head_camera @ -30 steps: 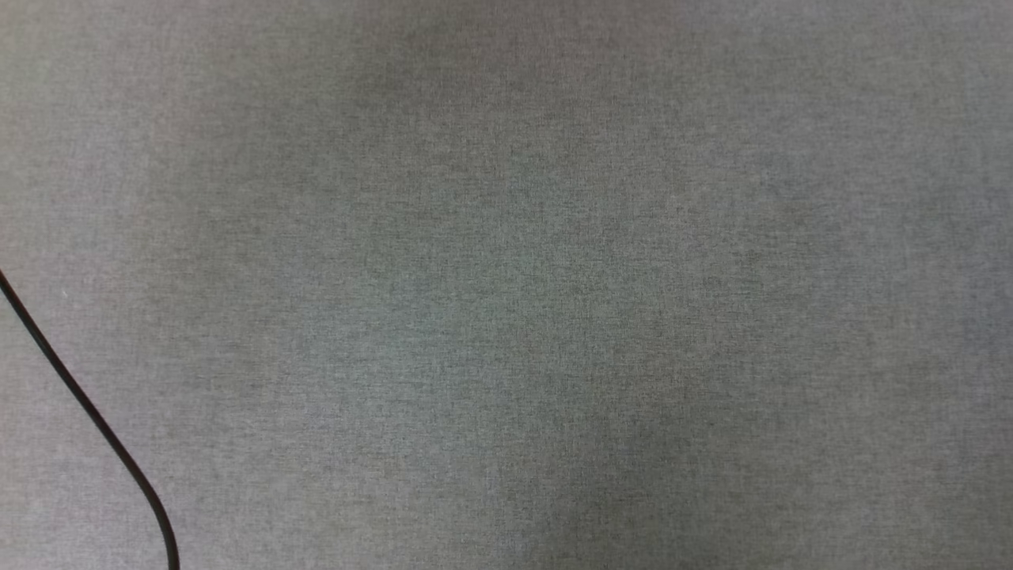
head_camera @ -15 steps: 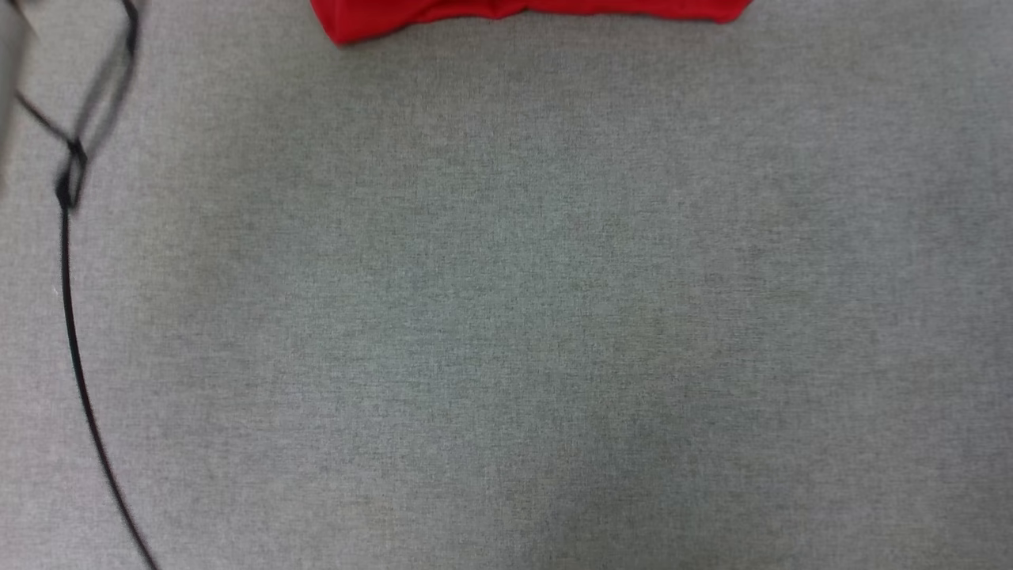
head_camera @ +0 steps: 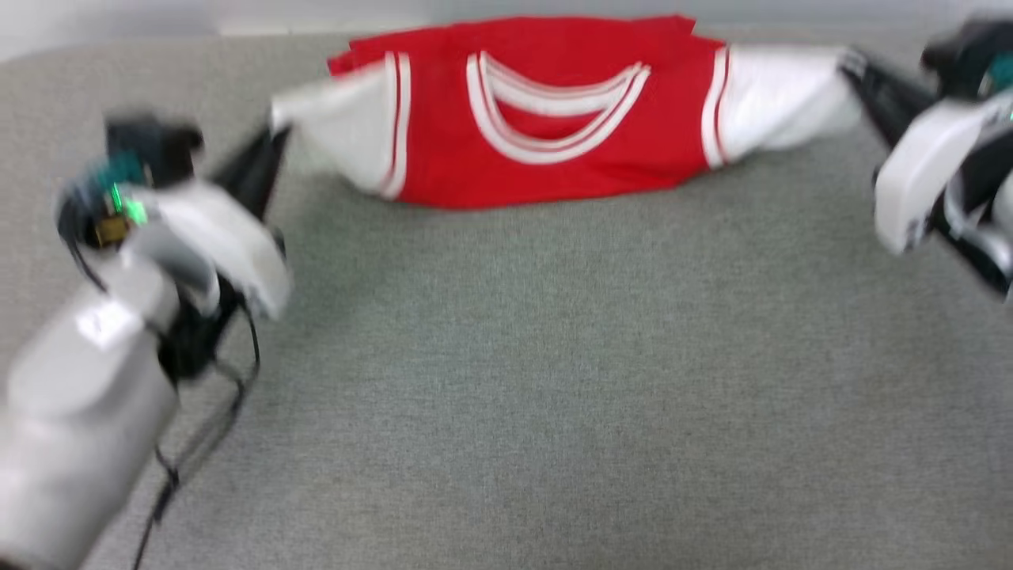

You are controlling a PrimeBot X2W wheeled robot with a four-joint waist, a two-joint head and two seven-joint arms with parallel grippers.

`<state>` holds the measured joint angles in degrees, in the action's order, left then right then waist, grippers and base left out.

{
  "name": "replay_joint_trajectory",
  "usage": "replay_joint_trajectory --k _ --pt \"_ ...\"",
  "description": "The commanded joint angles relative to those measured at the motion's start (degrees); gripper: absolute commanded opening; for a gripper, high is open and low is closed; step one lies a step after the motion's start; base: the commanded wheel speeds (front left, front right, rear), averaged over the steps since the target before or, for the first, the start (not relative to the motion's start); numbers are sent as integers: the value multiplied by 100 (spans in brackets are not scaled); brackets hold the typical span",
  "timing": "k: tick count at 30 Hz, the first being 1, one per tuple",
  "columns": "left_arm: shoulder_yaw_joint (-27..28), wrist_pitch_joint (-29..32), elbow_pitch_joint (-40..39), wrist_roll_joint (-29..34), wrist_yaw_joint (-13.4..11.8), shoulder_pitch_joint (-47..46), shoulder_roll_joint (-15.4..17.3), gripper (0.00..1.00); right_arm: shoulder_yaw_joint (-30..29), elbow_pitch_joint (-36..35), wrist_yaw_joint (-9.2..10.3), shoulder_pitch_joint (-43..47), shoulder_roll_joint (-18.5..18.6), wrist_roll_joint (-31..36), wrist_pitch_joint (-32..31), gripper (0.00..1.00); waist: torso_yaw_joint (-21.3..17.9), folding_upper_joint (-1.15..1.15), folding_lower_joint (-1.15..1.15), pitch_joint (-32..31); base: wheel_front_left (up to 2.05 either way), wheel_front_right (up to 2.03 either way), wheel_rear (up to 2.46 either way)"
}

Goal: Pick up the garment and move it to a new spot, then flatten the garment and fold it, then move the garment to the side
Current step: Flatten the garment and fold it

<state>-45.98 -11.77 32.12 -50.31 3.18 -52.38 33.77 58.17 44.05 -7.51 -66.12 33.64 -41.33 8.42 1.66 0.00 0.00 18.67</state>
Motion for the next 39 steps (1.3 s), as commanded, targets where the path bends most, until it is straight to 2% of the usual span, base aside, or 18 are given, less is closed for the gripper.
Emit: replay_joint_trajectory --k 1,8,14,20,26,27,32,39 --pt "-4 -56 -171 -92 -122 426 89 0 35 -79 4 374 44 -106 91 0 -8 0 0 -318 0 0 0" --pt "-89 -103 -900 -470 -560 2087 476 0 51 -387 4 1796 253 -393 329 0 -39 0 0 -922 0 0 0" --pt "-14 -207 -1416 -846 -958 3273 678 0 -124 -642 4 2907 494 -509 370 0 -74 0 0 -1309 0 0 0" --pt "99 -287 -1669 -1056 -1193 4148 836 0 -492 -1019 4 4074 756 -481 351 0 -61 0 0 -1623 0 0 0" --pt "320 -325 -1897 -1221 -1440 4843 921 0 -982 -1437 4 5113 965 -568 79 0 -68 0 0 -1836 0 0 0" --pt "407 -340 -1999 -1230 -1539 5118 962 0 -1213 -1622 4 5484 1011 -592 -76 0 -73 0 0 -1909 0 0 0" --pt "607 -351 -2213 -1217 -1746 5621 1003 0 -1636 -2042 5 6248 1132 -604 -499 0 -83 0 0 -1964 0 0 0" --pt "942 -348 -2596 -1060 -1893 6231 954 0 -2527 -2742 5 7122 1107 -353 -1239 0 -56 0 0 -1912 0 0 0"
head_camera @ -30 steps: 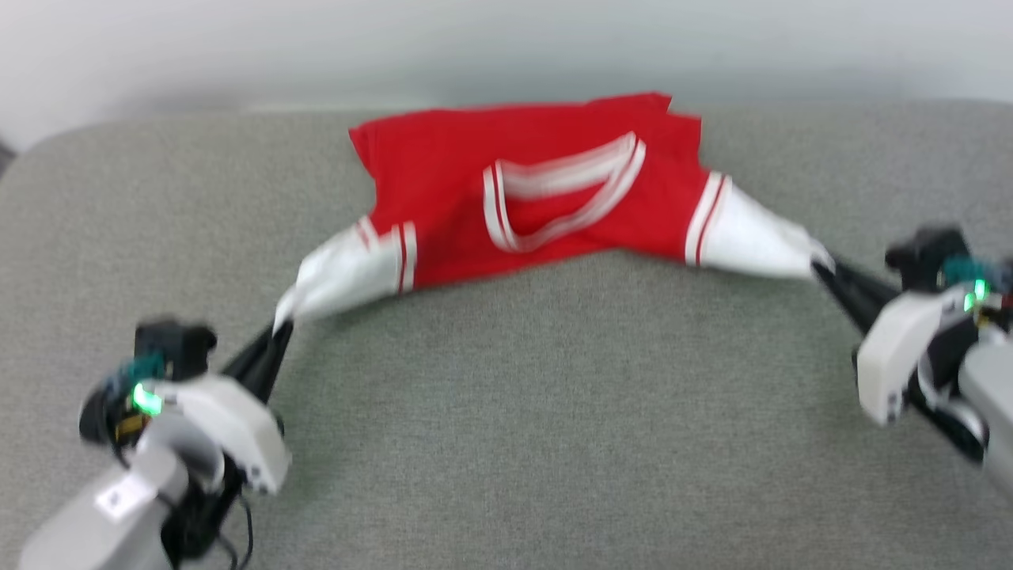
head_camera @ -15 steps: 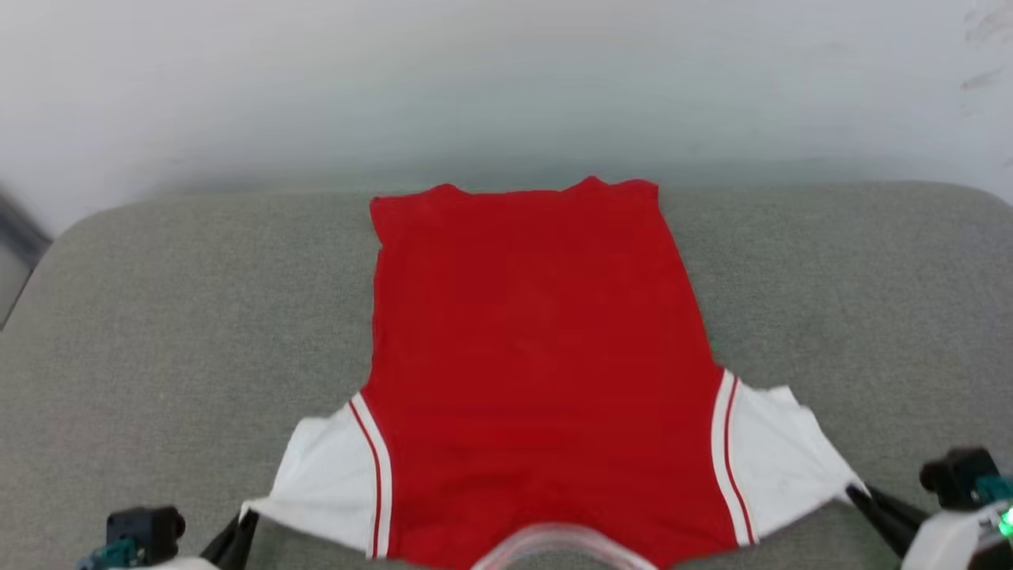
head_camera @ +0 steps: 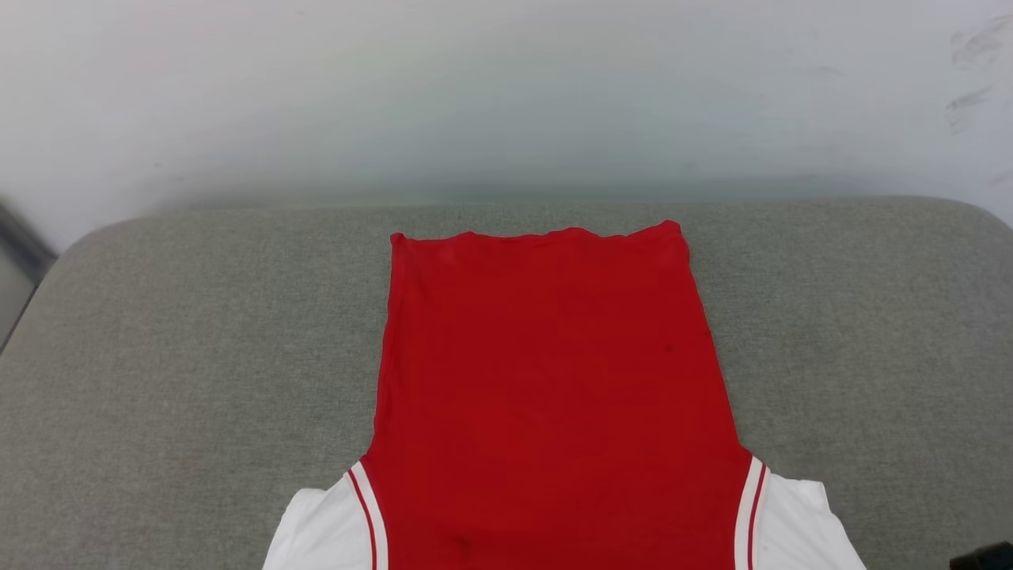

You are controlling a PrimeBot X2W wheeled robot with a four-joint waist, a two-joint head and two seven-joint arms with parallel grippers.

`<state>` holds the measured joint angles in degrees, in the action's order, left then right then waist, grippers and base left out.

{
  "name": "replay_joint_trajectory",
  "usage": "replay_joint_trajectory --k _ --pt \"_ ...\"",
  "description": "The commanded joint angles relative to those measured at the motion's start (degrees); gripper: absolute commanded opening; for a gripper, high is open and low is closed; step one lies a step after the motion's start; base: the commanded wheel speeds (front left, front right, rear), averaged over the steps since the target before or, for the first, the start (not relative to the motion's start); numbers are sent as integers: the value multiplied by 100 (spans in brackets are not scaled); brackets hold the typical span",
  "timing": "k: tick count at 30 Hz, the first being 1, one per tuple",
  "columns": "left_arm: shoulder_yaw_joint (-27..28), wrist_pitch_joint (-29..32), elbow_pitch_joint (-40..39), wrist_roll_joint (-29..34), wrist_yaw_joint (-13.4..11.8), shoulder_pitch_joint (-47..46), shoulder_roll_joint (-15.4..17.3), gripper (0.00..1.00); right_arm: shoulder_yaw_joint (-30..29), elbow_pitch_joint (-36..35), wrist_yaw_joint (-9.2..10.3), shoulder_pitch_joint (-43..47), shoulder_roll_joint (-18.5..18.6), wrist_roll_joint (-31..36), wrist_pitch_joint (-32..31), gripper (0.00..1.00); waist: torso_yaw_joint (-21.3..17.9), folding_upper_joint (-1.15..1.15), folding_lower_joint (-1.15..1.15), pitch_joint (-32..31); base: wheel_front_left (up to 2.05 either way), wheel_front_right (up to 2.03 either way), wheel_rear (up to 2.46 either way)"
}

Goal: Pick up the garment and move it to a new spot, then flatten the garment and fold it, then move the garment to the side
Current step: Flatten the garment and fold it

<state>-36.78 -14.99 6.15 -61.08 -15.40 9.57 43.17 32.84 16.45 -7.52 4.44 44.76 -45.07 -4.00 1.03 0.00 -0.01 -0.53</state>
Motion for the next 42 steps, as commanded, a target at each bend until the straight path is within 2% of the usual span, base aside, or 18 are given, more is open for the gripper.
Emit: replay_joint_trajectory --k 1,2,3,4,11,15,18,22,28,32,37,42 --pt "32 -26 -31 68 -38 52 5 0 -128 -77 6 108 -45 78 -92 0 18 0 1 31 0 0 0" --pt "40 -27 -80 107 -46 43 -9 0 -288 -176 6 133 -88 132 -191 21 27 0 1 56 0 0 0" --pt "44 -26 -124 146 -58 10 -26 0 -417 -306 6 145 -120 221 -290 91 39 0 1 78 0 0 0" --pt "53 -26 -175 185 -71 -39 -46 0 -555 -434 5 142 -144 293 -376 100 53 0 1 105 0 0 0" --pt "28 -21 -469 492 -141 -346 -138 0 -1646 -1664 5 -438 -34 855 -954 100 218 0 1 400 0 0 0" --pt "45 -22 -660 666 -190 -573 -204 0 -2110 -2212 5 -1326 13 1210 -1311 100 407 0 1 740 0 0 0" --pt "5 -22 -759 809 -151 -808 -294 0 -2248 -2339 5 -2167 -47 1176 -1755 100 606 0 1 1072 0 0 0" --pt "-71 -22 -802 1002 -110 -1155 -451 0 -2028 -2011 5 -3384 43 974 -2617 100 861 0 1 1496 0 0 0" --pt "-123 -22 -872 1314 -55 -1608 -707 0 -1349 -1054 5 -4954 168 639 -4557 100 1210 0 1 2079 0 0 0" --pt "-120 -22 -973 1502 -31 -1853 -850 0 -1075 -615 5 -5846 117 591 -5722 100 1412 0 1 2483 0 0 0" --pt "-97 -22 -1059 1714 49 -2107 -1043 0 -999 -119 5 -6612 -21 789 -6423 100 1625 0 1 2969 0 0 0" --pt "-80 -22 -1078 1897 128 -2333 -1184 0 -1014 289 4 -6978 -230 1043 -6496 100 1776 0 1 3336 0 0 0"
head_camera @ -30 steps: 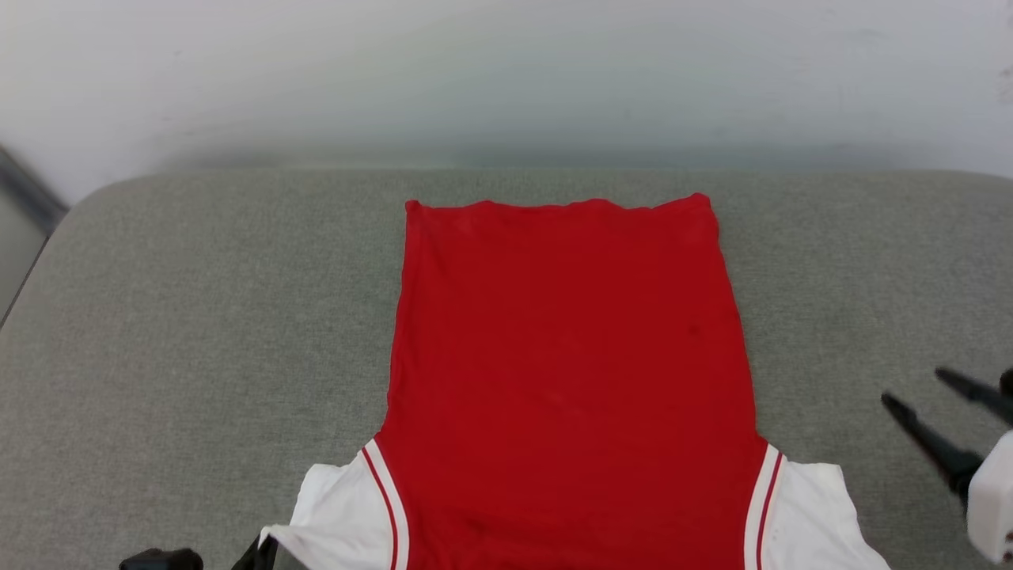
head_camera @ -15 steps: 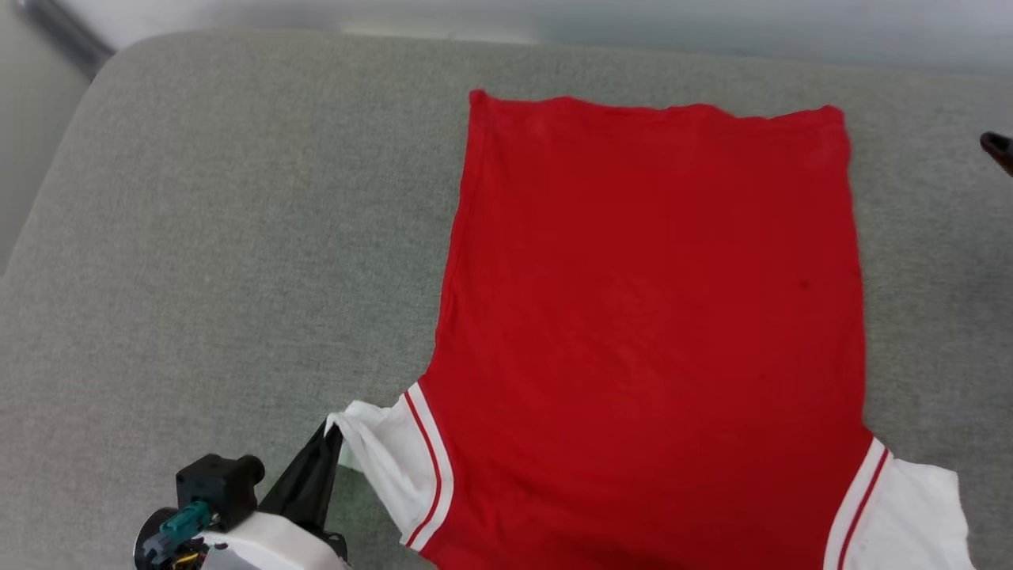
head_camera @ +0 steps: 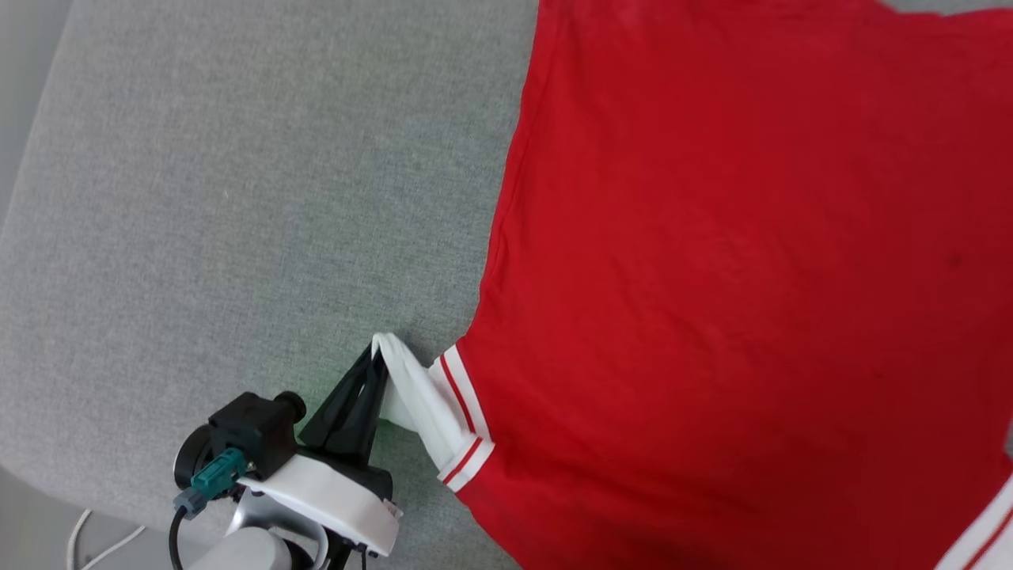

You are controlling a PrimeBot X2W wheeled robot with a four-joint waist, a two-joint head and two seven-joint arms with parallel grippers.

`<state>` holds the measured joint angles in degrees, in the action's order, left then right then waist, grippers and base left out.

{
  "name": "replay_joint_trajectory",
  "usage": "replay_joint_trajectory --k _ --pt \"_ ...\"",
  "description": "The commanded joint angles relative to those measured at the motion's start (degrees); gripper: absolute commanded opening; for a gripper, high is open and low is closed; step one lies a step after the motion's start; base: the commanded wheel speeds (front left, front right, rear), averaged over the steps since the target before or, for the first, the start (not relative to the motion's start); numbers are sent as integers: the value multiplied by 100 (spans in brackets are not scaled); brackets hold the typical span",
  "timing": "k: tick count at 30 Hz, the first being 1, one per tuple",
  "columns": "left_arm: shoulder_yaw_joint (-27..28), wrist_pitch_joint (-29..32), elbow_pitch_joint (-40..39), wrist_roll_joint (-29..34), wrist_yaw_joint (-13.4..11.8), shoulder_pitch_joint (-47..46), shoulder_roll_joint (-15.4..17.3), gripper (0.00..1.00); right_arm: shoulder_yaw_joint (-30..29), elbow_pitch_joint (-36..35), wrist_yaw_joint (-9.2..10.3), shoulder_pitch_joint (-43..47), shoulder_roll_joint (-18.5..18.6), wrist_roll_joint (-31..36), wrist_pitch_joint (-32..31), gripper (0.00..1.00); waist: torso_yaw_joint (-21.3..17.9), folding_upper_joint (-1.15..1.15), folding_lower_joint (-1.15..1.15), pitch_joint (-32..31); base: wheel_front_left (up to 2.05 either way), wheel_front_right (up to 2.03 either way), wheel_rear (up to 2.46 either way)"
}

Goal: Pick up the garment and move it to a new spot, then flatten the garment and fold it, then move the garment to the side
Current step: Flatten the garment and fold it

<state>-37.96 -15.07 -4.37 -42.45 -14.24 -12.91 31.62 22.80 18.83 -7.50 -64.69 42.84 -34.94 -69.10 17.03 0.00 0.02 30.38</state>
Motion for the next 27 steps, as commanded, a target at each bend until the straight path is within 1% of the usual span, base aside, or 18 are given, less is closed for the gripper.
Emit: replay_joint_trajectory --k 1,5,8,10,11,12,13,16,21,24,27 --pt "46 -14 -42 66 19 -116 -58 0 -11 126 3 -96 -72 60 31 100 196 0 -2 307 0 0 0" --pt "103 -14 -86 178 37 -180 -143 0 154 351 2 74 -107 84 89 100 239 0 -2 455 0 0 0" --pt "143 -15 -94 246 51 -175 -208 0 338 501 2 369 -87 -16 73 100 249 0 -2 501 0 0 0" --pt "165 -15 -69 260 74 -176 -233 0 357 553 1 481 -65 -96 106 100 245 0 -2 513 0 0 0" --pt "175 -15 -50 274 93 -169 -243 0 386 549 1 505 -19 -102 118 78 238 0 -2 510 0 0 0" --pt "182 -15 -21 285 105 -160 -248 0 395 536 1 499 27 -134 155 13 231 0 -2 493 0 0 0" --pt "190 -14 5 288 106 -146 -252 0 389 507 1 469 50 -146 228 0 219 0 -2 465 0 0 0" --pt "227 -15 87 294 144 -90 -272 0 391 420 3 292 91 -189 453 0 168 0 -2 317 0 0 0" --pt "306 -15 193 281 142 99 -256 0 653 223 3 177 120 -403 838 0 0 0 -2 -153 0 0 0" --pt "354 -15 232 247 114 249 -231 0 926 51 3 349 320 -571 1028 0 -121 0 -2 -515 0 0 0" --pt "380 -8 262 184 66 446 -161 0 1109 -281 3 597 585 -909 1223 0 -222 0 -2 -849 0 0 0"
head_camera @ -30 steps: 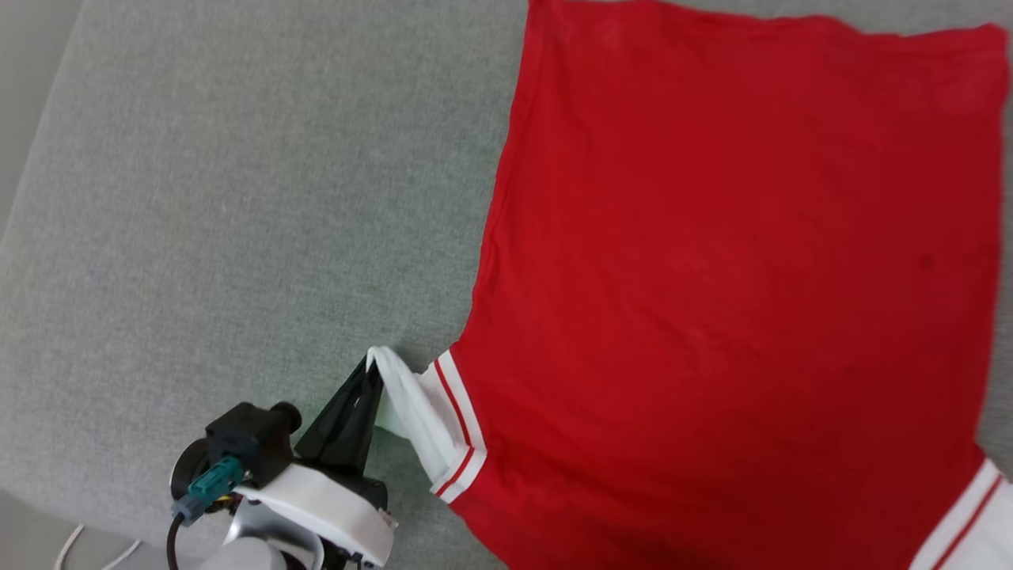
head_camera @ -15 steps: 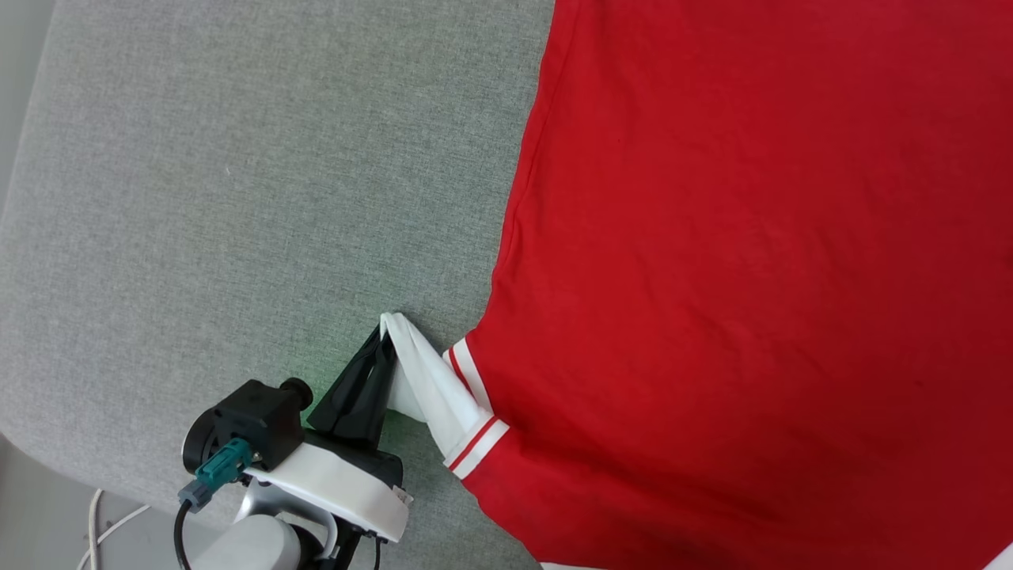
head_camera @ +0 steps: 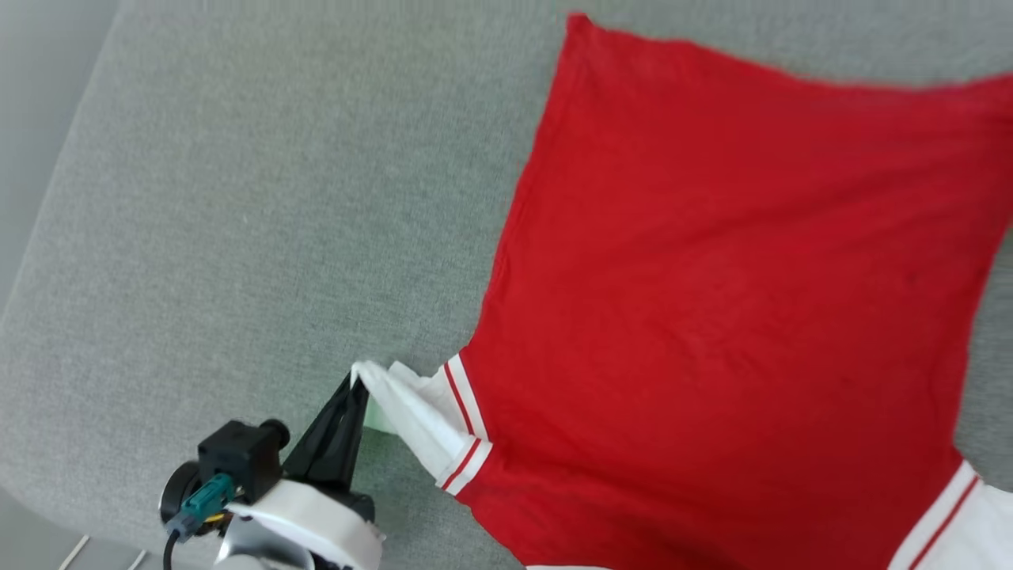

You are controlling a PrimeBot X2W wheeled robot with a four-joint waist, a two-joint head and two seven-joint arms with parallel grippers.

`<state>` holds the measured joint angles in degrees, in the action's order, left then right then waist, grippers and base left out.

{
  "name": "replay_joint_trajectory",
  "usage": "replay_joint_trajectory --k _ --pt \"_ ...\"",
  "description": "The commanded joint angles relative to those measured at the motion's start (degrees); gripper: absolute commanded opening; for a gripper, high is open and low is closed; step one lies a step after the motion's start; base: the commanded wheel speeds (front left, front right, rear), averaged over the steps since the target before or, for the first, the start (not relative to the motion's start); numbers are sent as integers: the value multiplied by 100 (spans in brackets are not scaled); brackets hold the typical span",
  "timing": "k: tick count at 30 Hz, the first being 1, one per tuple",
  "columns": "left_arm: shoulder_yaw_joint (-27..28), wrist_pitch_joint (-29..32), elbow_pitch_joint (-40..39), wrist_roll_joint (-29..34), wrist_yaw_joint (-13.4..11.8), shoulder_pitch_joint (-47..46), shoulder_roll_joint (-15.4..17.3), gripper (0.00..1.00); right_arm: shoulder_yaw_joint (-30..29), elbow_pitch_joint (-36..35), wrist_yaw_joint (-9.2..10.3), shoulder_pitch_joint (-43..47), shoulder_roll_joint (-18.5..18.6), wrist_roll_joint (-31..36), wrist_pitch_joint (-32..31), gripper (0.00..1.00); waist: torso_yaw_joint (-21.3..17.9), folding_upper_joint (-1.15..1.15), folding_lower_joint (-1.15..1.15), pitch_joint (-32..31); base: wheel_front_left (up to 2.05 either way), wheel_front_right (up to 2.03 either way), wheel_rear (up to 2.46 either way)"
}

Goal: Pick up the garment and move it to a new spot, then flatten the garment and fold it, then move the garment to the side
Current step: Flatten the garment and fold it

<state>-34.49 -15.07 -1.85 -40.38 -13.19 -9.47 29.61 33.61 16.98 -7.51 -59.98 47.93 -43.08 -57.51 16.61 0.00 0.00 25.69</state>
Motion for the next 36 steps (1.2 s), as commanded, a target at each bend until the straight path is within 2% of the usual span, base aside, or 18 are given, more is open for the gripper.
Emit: replay_joint_trajectory --k 1,11,16,20,26,29,30,31,35,36 --pt "43 3 15 -49 -53 167 74 0 68 -223 4 252 182 -205 145 0 -228 0 0 -488 0 0 0" --pt "109 61 -88 -228 -234 791 352 0 355 -1422 4 2438 1632 -1049 656 0 -629 0 0 -1259 0 0 0" --pt "149 66 -124 -290 -290 968 427 0 330 -1535 4 3527 1962 -1352 938 0 -768 0 0 -1396 0 0 0" --pt "173 60 -155 -320 -305 1060 473 0 281 -1461 4 4569 2029 -1565 1291 0 -873 0 0 -1429 0 0 0" --pt "167 63 -147 -345 -303 1073 487 0 101 -1246 4 5832 1783 -1814 1781 0 -923 0 0 -1400 0 0 0" --pt "186 60 -134 -363 -313 1072 491 0 -119 -1256 4 6089 1671 -1819 1966 0 -949 0 0 -1379 0 0 0" --pt "186 59 -131 -360 -317 1075 490 0 -240 -1253 4 6111 1619 -1803 2052 58 -958 0 0 -1379 0 0 0" --pt "181 61 -126 -350 -317 1076 493 0 -371 -1275 4 6114 1590 -1782 2113 100 -963 0 0 -1385 0 0 0" --pt "165 82 -131 -348 -322 1060 498 0 -1022 -1494 3 5902 1603 -1657 2305 100 -969 0 0 -1398 0 0 0" --pt "138 97 -155 -318 -309 994 491 0 -1547 -1754 4 5689 1642 -1571 2360 100 -926 0 0 -1380 0 0 0"
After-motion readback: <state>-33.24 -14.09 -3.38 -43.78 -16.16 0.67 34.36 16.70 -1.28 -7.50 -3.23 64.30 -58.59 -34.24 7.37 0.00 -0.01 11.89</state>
